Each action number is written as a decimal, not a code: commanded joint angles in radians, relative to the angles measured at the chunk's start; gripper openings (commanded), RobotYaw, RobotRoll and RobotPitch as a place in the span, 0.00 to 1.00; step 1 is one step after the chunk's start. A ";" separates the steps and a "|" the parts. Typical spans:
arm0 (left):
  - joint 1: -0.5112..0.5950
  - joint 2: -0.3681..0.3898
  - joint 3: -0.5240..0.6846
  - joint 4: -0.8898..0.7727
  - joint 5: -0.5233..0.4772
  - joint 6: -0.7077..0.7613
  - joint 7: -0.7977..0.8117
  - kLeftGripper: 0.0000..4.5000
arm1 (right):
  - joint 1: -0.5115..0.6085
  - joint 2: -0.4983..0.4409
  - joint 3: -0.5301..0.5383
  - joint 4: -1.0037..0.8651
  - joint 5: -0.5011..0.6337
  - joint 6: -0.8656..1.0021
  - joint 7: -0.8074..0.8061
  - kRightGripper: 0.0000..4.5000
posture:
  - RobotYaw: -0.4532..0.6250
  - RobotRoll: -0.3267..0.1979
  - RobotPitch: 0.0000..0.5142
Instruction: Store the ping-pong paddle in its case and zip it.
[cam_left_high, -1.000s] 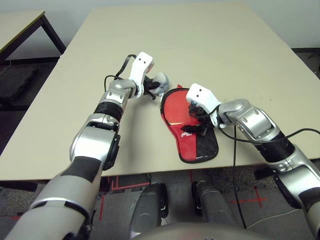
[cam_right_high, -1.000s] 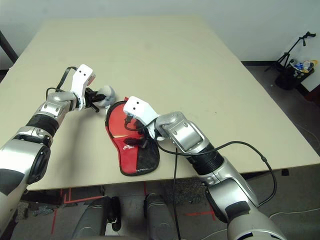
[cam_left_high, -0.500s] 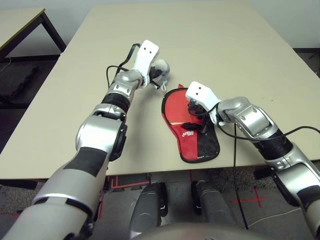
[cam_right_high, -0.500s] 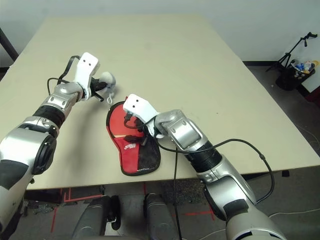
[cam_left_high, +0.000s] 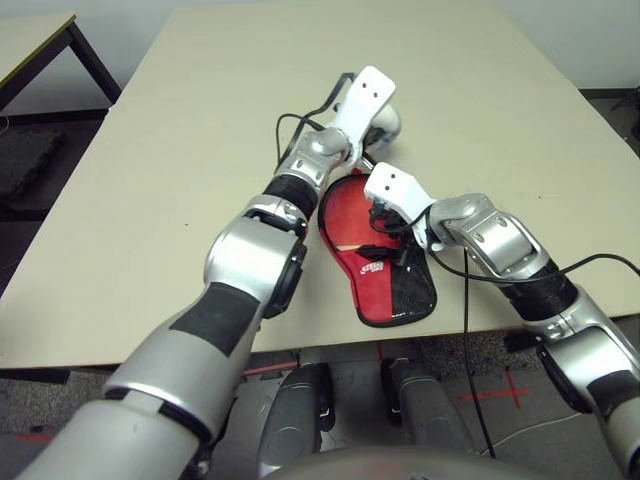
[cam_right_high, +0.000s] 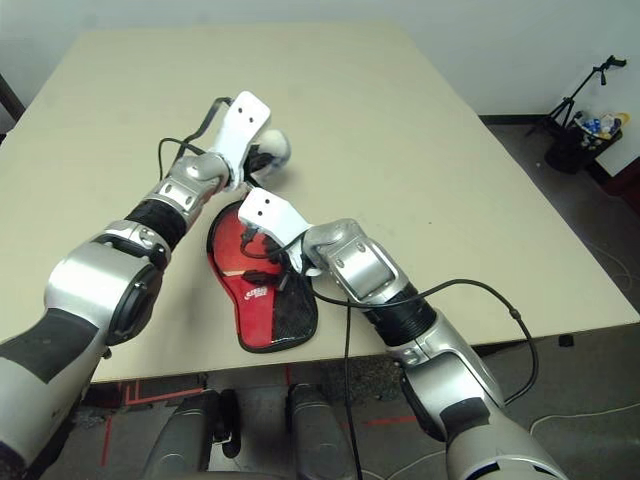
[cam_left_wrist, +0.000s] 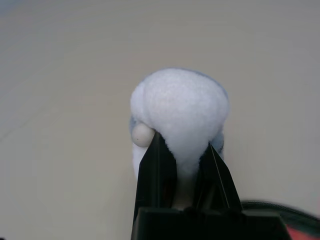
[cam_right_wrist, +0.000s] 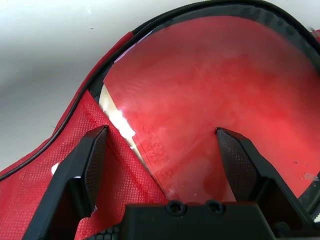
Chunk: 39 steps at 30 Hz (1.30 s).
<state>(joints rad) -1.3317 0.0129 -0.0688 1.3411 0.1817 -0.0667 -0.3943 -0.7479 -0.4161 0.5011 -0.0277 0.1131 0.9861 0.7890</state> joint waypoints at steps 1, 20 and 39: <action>-0.006 -0.030 0.024 0.005 -0.015 -0.016 -0.021 0.05 | 0.038 0.012 0.052 0.068 -0.011 0.045 -0.003 1.00 | 0.30 0.62 0.37; 0.047 -0.041 0.017 -0.005 -0.011 0.000 -0.210 0.05 | 0.007 0.038 0.044 0.142 -0.028 -0.006 0.004 1.00 | 0.34 0.62 0.35; 0.045 -0.031 0.009 -0.013 -0.017 -0.005 -0.307 0.99 | -0.003 0.039 0.026 0.178 -0.039 -0.034 0.002 1.00 | 0.34 0.62 0.31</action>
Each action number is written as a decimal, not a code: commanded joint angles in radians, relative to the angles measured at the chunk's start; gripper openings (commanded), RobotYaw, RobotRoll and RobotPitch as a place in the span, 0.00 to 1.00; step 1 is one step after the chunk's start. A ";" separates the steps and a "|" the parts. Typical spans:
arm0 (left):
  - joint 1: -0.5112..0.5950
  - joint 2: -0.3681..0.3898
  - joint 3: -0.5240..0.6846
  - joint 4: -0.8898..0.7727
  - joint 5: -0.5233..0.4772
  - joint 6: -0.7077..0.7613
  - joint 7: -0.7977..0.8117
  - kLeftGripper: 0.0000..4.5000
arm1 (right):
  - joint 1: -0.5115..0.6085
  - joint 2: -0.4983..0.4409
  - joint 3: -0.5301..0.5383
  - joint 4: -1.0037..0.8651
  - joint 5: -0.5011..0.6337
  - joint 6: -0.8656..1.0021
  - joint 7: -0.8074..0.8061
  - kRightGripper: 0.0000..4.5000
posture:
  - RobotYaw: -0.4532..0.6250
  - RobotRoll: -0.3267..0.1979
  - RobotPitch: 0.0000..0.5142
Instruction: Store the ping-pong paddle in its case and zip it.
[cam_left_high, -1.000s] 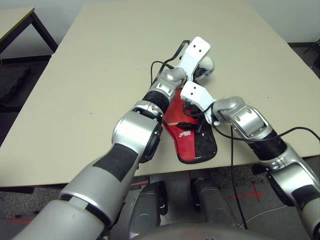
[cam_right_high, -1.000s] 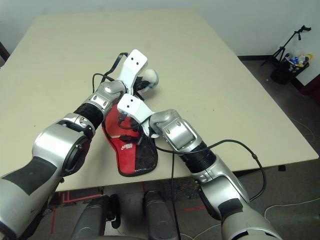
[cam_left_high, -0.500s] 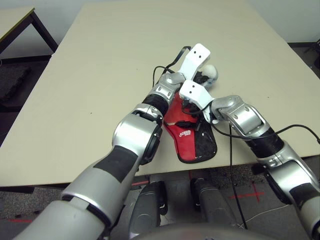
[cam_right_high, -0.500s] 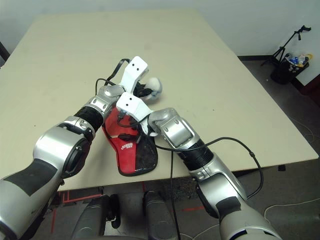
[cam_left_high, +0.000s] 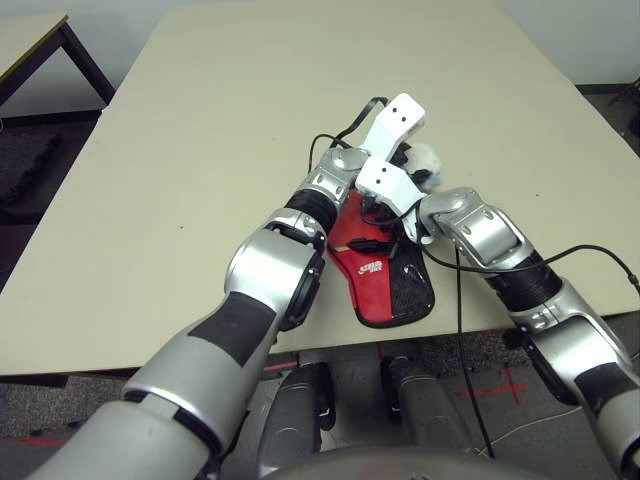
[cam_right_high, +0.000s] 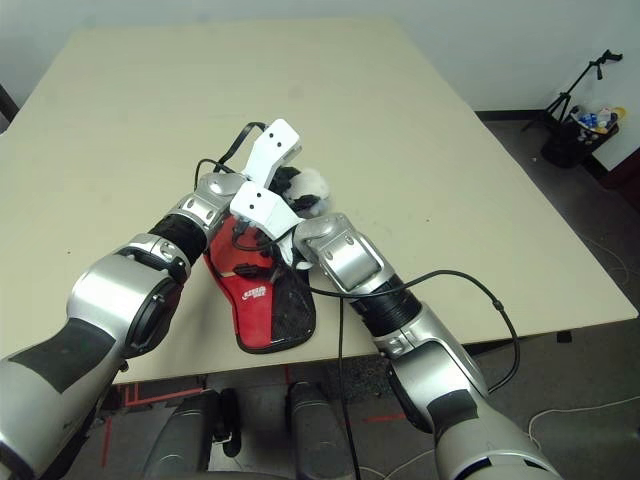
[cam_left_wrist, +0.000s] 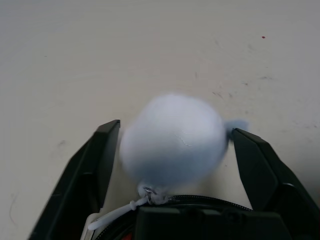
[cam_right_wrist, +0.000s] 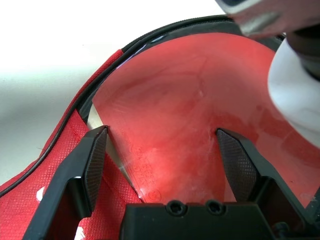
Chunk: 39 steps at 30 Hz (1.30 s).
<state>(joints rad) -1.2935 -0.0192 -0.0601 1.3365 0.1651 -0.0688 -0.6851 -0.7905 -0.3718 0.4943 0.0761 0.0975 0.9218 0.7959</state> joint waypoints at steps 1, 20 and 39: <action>0.006 0.004 0.003 -0.009 -0.004 -0.002 -0.020 0.99 | 0.039 -0.005 0.032 0.075 -0.024 0.030 -0.005 1.00 | 0.34 0.62 0.30; -0.012 0.148 0.051 -0.044 -0.067 0.053 -0.134 0.99 | 0.005 0.006 0.027 0.154 -0.038 -0.025 0.000 1.00 | 0.38 0.62 0.24; 0.191 0.248 -0.037 -0.123 -0.038 0.105 -0.372 0.99 | 0.004 -0.010 0.004 0.159 -0.056 -0.027 0.011 1.00 | 0.37 0.62 0.21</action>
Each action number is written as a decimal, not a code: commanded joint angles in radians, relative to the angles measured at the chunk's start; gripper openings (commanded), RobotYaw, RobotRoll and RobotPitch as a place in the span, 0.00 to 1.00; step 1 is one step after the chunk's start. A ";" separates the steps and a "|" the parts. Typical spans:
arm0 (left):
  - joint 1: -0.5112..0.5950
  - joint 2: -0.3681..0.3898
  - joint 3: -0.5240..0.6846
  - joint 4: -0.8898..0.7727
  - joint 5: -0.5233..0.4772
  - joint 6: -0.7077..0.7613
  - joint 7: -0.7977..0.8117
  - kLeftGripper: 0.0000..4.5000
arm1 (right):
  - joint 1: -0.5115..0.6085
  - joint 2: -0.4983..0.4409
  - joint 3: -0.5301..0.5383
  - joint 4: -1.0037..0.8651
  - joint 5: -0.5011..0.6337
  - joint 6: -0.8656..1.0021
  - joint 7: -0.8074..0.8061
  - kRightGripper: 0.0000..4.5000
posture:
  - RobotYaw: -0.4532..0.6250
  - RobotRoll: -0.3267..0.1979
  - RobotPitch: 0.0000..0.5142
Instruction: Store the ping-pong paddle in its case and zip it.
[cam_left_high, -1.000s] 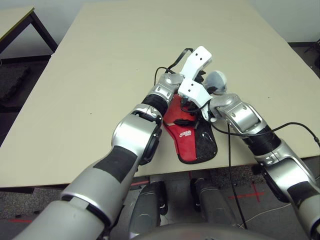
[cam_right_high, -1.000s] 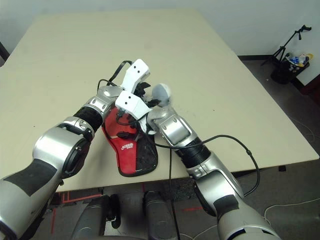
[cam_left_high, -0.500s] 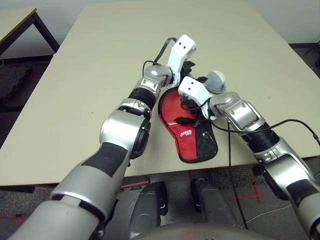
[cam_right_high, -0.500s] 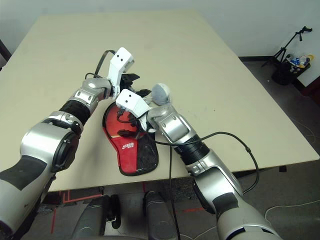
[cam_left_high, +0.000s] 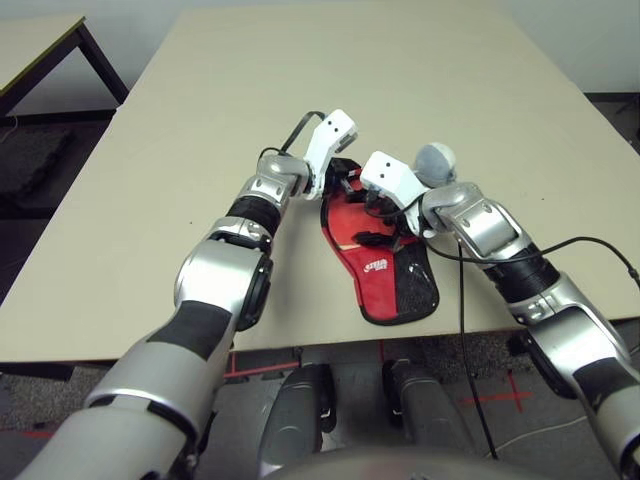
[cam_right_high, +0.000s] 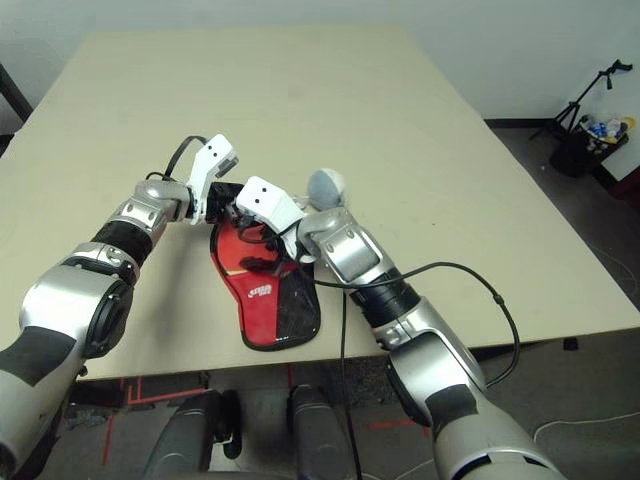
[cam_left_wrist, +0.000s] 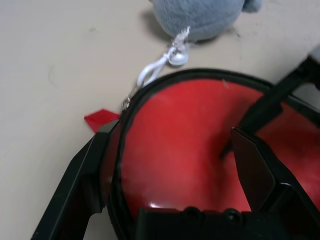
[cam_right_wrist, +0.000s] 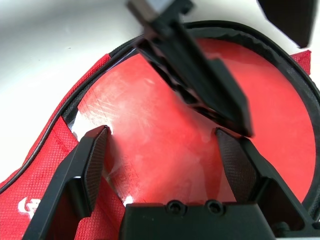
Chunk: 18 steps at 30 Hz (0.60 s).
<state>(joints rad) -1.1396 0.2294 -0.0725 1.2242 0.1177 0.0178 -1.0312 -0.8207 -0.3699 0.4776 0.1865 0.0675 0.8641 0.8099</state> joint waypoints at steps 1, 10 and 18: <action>0.044 -0.001 -0.030 -0.015 0.012 0.016 -0.025 0.99 | 0.033 -0.012 0.019 0.050 -0.026 0.030 -0.004 1.00 | 0.37 0.62 0.21; 0.083 -0.003 -0.081 -0.020 0.039 0.023 0.030 0.99 | 0.022 -0.003 -0.001 0.060 -0.027 0.029 -0.014 1.00 | 0.37 0.62 0.21; 0.089 -0.013 -0.098 -0.019 0.052 0.041 0.040 0.99 | -0.030 -0.019 -0.055 0.049 -0.015 0.055 -0.015 1.00 | 0.36 0.62 0.22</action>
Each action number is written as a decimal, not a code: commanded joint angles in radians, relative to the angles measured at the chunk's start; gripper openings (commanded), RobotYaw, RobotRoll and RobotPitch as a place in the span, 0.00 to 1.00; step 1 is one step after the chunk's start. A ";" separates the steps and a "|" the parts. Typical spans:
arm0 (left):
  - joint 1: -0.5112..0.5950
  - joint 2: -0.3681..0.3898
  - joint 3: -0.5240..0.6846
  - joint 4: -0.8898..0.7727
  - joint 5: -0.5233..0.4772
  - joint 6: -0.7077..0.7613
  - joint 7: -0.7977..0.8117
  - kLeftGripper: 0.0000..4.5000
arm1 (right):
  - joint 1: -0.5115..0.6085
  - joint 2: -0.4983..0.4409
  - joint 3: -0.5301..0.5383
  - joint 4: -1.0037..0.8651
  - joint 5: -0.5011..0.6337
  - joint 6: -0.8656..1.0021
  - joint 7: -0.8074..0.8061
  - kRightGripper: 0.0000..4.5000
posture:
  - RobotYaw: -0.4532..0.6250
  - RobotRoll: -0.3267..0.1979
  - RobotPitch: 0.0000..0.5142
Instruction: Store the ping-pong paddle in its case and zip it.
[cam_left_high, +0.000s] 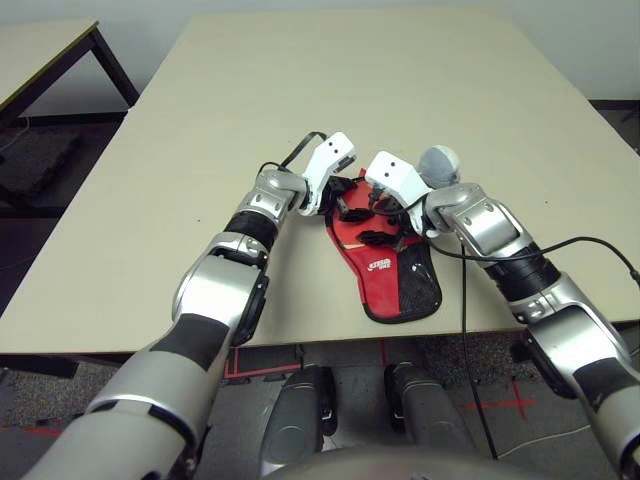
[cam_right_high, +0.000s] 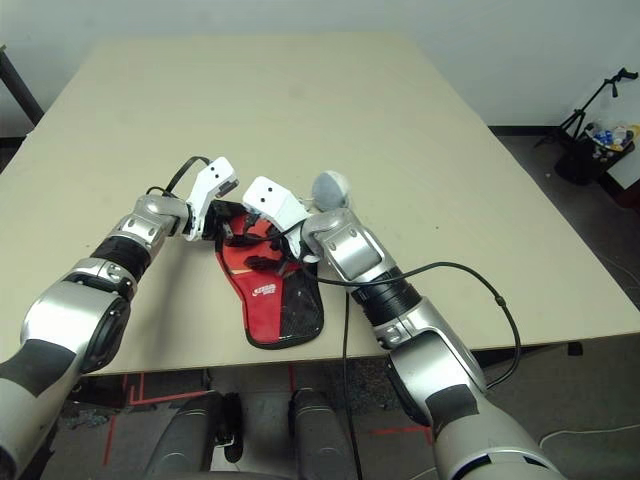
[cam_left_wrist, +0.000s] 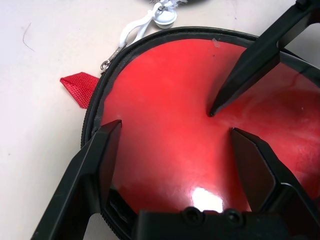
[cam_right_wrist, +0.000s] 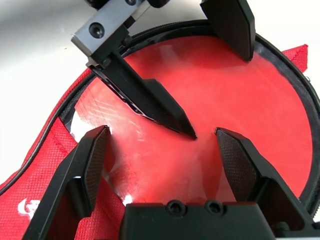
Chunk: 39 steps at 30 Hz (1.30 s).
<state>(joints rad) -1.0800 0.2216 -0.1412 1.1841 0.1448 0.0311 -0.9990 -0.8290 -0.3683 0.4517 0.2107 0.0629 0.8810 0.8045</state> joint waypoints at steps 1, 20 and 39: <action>0.029 -0.006 -0.031 0.022 0.027 0.032 0.009 0.99 | -0.041 -0.028 -0.040 0.024 -0.007 0.043 -0.006 1.00 | 0.36 0.62 0.22; 0.006 -0.032 -0.036 0.030 0.034 0.057 0.015 0.99 | -0.363 -0.066 -0.257 0.522 -0.109 -0.190 -0.260 1.00 | 0.35 0.62 0.22; 0.007 -0.031 -0.038 0.030 0.041 0.044 0.019 1.00 | -0.337 -0.031 -0.276 0.825 -0.151 -0.213 -0.312 0.66 | 0.35 0.62 0.22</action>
<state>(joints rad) -1.0957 0.1954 -0.1436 1.1822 0.1565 0.0602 -0.9826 -1.1771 -0.3982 0.1730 0.9992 -0.0642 0.6343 0.4888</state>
